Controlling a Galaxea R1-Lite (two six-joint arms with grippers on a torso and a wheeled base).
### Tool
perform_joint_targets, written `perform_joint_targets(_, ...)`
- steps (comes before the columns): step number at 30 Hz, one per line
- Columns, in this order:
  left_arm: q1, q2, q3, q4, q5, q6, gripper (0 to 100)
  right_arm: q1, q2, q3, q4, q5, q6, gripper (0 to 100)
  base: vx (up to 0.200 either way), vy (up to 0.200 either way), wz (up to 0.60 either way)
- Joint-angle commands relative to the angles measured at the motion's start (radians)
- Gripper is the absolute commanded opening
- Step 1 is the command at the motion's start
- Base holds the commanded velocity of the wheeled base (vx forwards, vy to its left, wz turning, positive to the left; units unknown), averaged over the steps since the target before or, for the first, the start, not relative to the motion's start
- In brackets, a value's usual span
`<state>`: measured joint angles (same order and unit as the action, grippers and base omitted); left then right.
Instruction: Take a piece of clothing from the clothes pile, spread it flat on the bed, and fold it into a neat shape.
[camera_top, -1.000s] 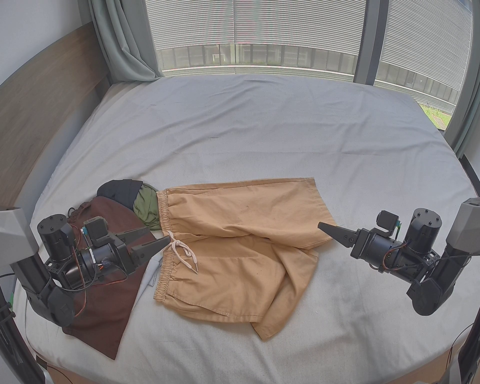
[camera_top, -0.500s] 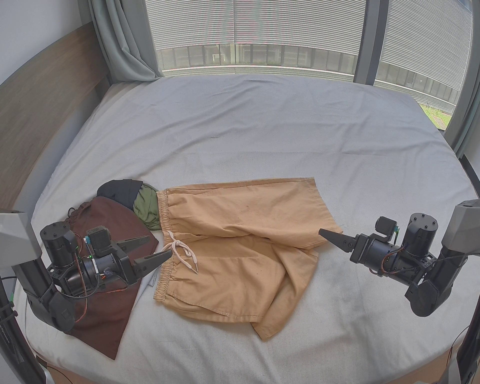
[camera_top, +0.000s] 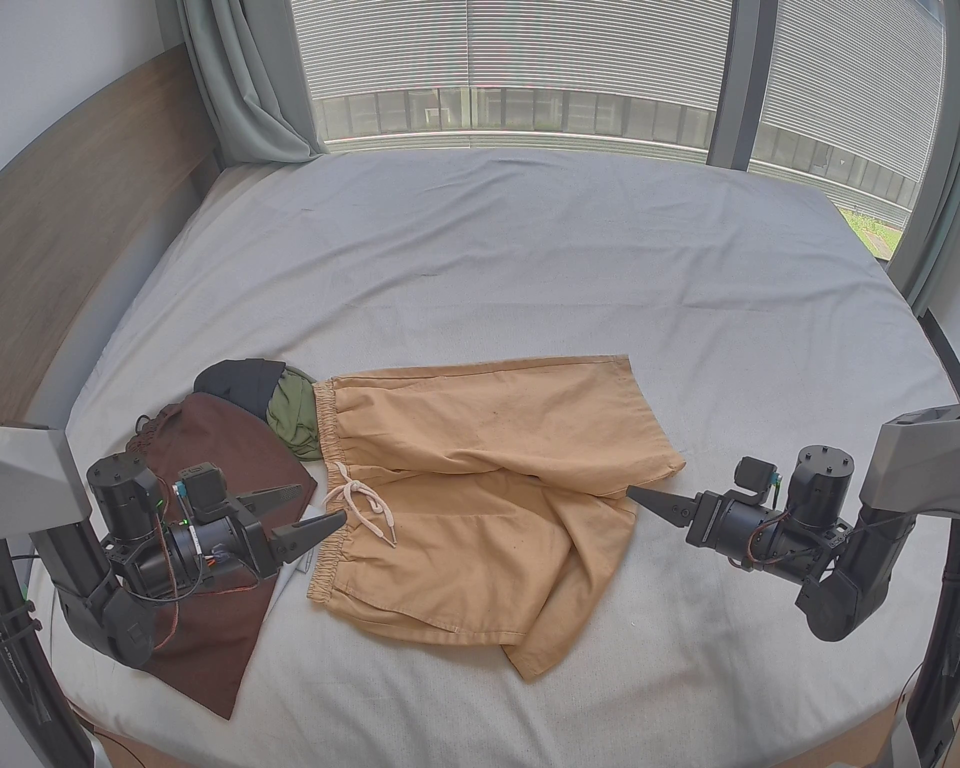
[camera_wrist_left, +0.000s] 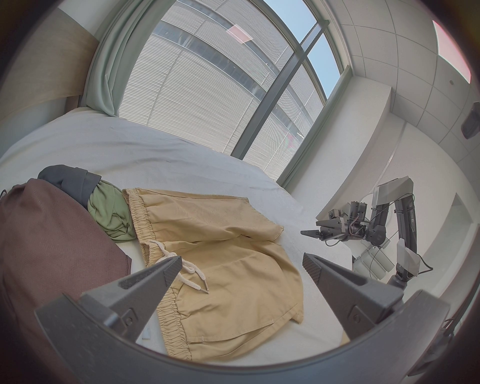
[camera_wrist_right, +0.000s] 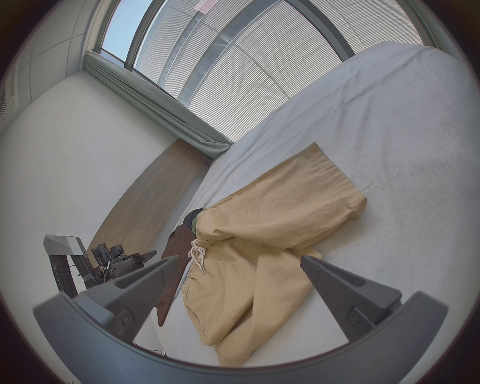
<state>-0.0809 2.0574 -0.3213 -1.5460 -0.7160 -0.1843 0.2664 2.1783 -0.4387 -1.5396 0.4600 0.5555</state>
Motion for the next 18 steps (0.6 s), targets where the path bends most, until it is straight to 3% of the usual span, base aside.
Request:
perform_joint_targets(1,0.0,0.03,0.001,0.0,0.003,0.008,100,-0.001,0.058,-0.009,-0.001,-0.001,0.0,100,0.0,0.0,0.0)
perform_joint_targets(7,0.012,0.064,-0.007,0.0,-0.003,0.12,100,0.008,0.112,-0.015,-0.001,-0.003,0.001,100,0.0,0.0,0.0)
perform_joint_targets(18,0.013,0.059,-0.004,0.0,-0.005,0.124,100,0.01,0.206,-0.048,-0.002,-0.011,0.004,100,0.0,0.0,0.0)
